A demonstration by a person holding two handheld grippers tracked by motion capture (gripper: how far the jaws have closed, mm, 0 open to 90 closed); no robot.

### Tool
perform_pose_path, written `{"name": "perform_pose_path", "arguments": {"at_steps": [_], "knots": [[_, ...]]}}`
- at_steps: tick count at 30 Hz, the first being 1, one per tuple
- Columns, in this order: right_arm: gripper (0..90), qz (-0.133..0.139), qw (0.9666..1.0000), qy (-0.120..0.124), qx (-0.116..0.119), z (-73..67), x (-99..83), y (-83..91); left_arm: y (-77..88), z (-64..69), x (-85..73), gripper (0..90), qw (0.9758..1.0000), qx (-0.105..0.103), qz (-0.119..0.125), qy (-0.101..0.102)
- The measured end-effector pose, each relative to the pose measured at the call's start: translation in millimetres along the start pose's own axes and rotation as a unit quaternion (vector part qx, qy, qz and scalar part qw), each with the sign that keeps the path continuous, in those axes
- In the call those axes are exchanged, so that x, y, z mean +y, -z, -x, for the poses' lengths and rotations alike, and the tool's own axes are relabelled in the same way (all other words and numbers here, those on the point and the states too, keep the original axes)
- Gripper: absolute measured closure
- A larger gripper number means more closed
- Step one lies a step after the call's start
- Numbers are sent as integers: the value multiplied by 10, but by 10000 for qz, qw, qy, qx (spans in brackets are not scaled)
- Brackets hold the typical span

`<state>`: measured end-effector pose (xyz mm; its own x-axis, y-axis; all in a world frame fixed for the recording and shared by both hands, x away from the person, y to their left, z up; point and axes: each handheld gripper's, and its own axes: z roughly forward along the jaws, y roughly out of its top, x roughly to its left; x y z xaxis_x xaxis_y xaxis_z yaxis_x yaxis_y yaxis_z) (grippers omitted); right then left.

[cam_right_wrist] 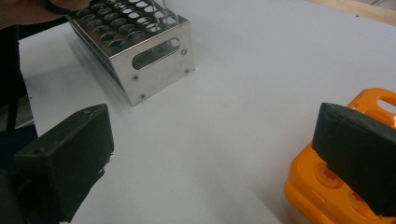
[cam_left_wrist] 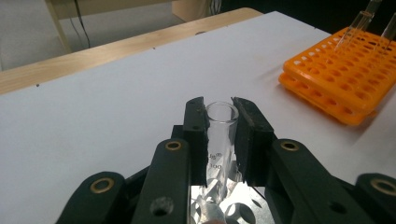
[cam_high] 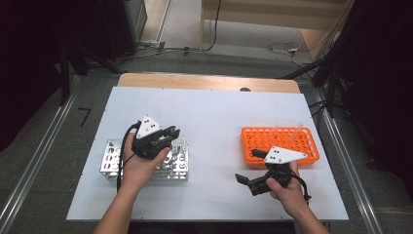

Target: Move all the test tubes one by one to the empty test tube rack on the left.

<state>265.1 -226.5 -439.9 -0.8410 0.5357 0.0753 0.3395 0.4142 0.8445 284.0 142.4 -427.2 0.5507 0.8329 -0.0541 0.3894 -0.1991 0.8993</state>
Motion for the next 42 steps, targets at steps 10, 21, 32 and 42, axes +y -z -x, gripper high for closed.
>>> {"name": "perform_pose_path", "arguments": {"at_steps": [10,21,32,42], "knots": [[0,-16,10000,14,-13,6,-6,-12,-41,-19,-34,746,9996,-91,-246,49],[0,-18,10000,-31,-71,28,-9,5,-60,-35,-43,733,9983,-148,-524,194],[0,-9,10000,-39,-86,49,-4,17,-7,-61,-39,533,9974,-268,-470,476],[0,57,9999,-72,-141,86,20,62,135,-84,-60,314,9968,-358,-228,683]]}}
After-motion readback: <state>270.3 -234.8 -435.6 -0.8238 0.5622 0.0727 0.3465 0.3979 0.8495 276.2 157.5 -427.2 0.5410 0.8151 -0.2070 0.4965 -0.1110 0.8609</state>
